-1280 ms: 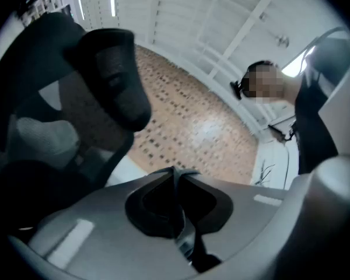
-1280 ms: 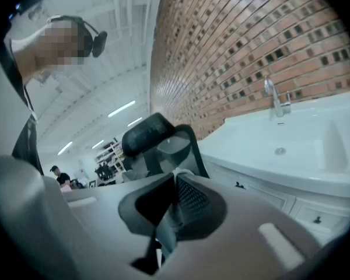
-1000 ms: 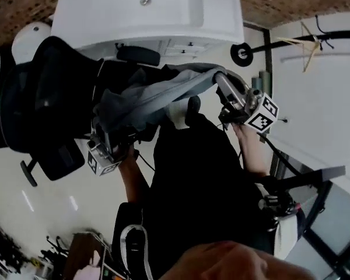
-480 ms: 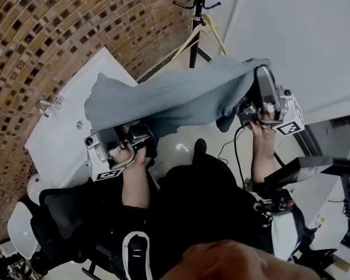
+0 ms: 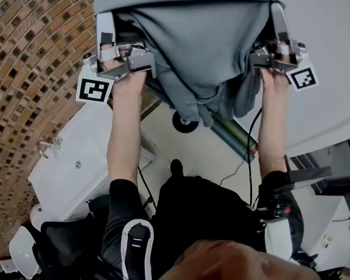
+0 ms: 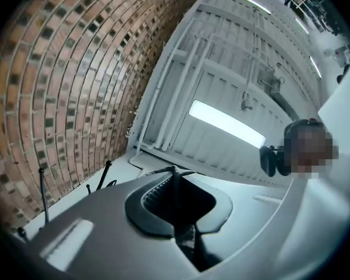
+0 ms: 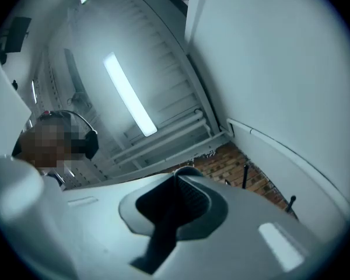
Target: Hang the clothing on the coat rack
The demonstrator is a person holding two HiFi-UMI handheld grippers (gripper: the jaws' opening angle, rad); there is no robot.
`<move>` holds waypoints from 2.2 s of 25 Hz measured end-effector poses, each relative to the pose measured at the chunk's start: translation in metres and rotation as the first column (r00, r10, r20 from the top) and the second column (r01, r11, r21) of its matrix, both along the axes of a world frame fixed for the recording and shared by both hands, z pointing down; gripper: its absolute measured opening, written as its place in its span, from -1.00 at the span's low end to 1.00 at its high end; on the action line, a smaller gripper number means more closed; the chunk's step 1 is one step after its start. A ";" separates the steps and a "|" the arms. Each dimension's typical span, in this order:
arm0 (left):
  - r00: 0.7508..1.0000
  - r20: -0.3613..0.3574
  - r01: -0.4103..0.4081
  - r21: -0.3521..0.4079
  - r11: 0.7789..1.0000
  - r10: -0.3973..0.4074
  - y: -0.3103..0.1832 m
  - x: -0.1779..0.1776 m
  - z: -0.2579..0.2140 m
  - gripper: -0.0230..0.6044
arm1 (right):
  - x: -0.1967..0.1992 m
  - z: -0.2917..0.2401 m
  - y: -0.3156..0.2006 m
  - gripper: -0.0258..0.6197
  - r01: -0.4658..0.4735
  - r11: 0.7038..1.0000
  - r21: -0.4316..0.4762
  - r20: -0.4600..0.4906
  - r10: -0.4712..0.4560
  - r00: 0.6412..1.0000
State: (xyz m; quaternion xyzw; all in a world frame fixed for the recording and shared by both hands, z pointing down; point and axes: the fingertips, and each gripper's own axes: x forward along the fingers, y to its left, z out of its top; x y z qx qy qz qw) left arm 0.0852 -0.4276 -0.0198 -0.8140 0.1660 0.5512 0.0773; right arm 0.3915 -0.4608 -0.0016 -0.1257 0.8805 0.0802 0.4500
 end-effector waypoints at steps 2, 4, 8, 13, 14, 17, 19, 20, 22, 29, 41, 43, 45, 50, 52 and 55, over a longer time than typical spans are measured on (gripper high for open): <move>1.000 0.005 0.010 0.005 1.000 -0.010 -0.060 0.004 -0.027 -0.90 | 0.003 -0.034 -0.058 -0.88 -0.009 1.000 0.014 0.026 0.008 1.000; 1.000 -0.029 0.008 -0.114 0.993 -0.012 -0.140 -0.003 -0.023 -0.90 | -0.003 -0.033 -0.141 -0.88 -0.024 0.992 -0.126 0.027 0.027 0.999; 0.996 -0.071 -0.086 -0.477 0.875 0.060 -0.216 -0.005 0.127 -0.90 | -0.022 0.140 -0.217 -0.88 0.099 0.807 -0.582 0.068 -0.073 0.995; 0.976 0.210 0.033 -0.399 0.916 0.057 -0.158 0.066 0.203 -0.88 | -0.079 0.213 -0.137 -0.88 0.299 0.824 -0.481 0.081 -0.298 0.951; 0.969 0.238 0.040 -0.389 0.920 0.059 -0.148 0.074 0.206 -0.82 | -0.083 0.211 -0.133 -0.87 0.277 0.840 -0.466 0.044 -0.291 0.956; 0.940 0.336 0.073 -0.376 0.924 0.062 -0.116 0.074 0.229 -0.41 | -0.074 0.214 -0.142 -0.83 0.219 0.863 -0.454 -0.002 -0.247 0.969; 0.914 0.403 0.108 -0.359 0.927 0.050 -0.081 0.061 0.254 -0.41 | -0.057 0.219 -0.142 -0.46 0.168 0.874 -0.455 -0.001 -0.190 0.982; 0.900 0.435 0.136 -0.355 0.925 0.034 -0.058 0.053 0.269 -0.41 | -0.043 0.225 -0.135 -0.22 0.135 0.880 -0.455 -0.001 -0.151 0.988; 0.868 0.496 0.226 -0.357 0.906 -0.021 -0.005 0.033 0.299 -0.41 | -0.010 0.239 -0.113 -0.09 0.061 0.893 -0.445 -0.006 -0.071 0.997; 0.693 0.592 0.700 -0.416 0.581 -0.412 0.246 -0.143 0.332 -0.41 | -0.059 0.358 0.017 -0.10 0.118 0.792 -0.598 -0.013 -0.158 0.987; 0.793 0.596 0.359 -0.297 0.885 -0.122 0.305 -0.093 0.335 -0.42 | -0.188 0.338 0.250 -0.94 0.098 0.860 -0.501 -0.193 -0.221 0.956; 0.775 0.632 0.244 -0.316 0.917 0.011 0.314 -0.065 0.356 -0.45 | -0.211 0.335 0.294 -0.94 0.069 0.871 -0.486 -0.236 -0.207 0.950; 0.752 0.651 0.143 -0.319 0.937 0.107 0.325 -0.042 0.370 -0.52 | -0.228 0.338 0.340 -0.94 0.024 0.891 -0.453 -0.304 -0.179 0.936; 0.744 0.633 -0.035 -0.282 0.959 0.213 0.347 -0.015 0.356 -0.69 | -0.224 0.343 0.411 -0.93 -0.171 0.870 -0.463 -0.404 -0.036 0.914; 0.734 0.643 -0.070 -0.250 0.966 0.219 0.354 -0.012 0.343 -0.76 | -0.216 0.333 0.418 -0.93 -0.229 0.873 -0.431 -0.419 0.031 0.907; 0.728 0.657 -0.055 -0.227 0.972 0.195 0.367 -0.011 0.324 -0.76 | -0.215 0.309 0.423 -0.92 -0.232 0.901 -0.367 -0.420 0.062 0.905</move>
